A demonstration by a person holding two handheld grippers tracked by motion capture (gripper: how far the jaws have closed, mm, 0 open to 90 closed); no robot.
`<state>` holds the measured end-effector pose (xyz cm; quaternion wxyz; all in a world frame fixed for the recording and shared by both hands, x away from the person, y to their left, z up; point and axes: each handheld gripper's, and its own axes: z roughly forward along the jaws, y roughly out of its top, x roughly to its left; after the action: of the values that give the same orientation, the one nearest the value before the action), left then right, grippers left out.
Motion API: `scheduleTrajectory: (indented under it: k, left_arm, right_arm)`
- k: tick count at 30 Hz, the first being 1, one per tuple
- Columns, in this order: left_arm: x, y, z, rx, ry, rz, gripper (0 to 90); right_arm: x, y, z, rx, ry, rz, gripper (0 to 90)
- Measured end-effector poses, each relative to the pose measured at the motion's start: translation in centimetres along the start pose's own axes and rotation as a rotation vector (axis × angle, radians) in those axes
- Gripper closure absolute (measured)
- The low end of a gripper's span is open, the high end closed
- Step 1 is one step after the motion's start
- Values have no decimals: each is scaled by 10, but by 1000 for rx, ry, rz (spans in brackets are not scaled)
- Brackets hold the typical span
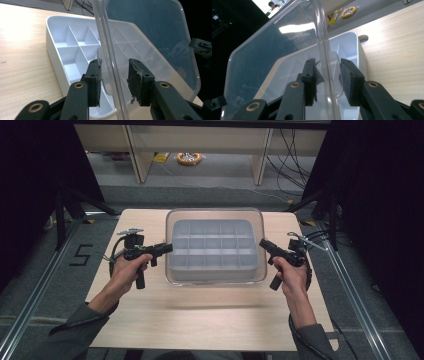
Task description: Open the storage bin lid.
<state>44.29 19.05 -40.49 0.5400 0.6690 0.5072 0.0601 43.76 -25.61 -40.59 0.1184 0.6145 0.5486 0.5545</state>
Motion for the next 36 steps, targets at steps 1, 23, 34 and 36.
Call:
scheduleTrajectory:
  k: [1,23,34,36]
  left_arm:
    - [0,-3,-1,3,-6,2,626]
    - [-8,-48,-21,42,-55,-4,628]
    - [-4,-67,-28,53,-55,1,632]
    - [-3,-70,-29,44,-57,-6,633]
  right_arm:
    - [1,-3,-2,-4,18,23,673]
    - [3,-42,-40,-7,19,-26,676]
    - [2,-69,-49,-8,13,-22,674]
    - [0,-73,-47,3,17,-7,673]
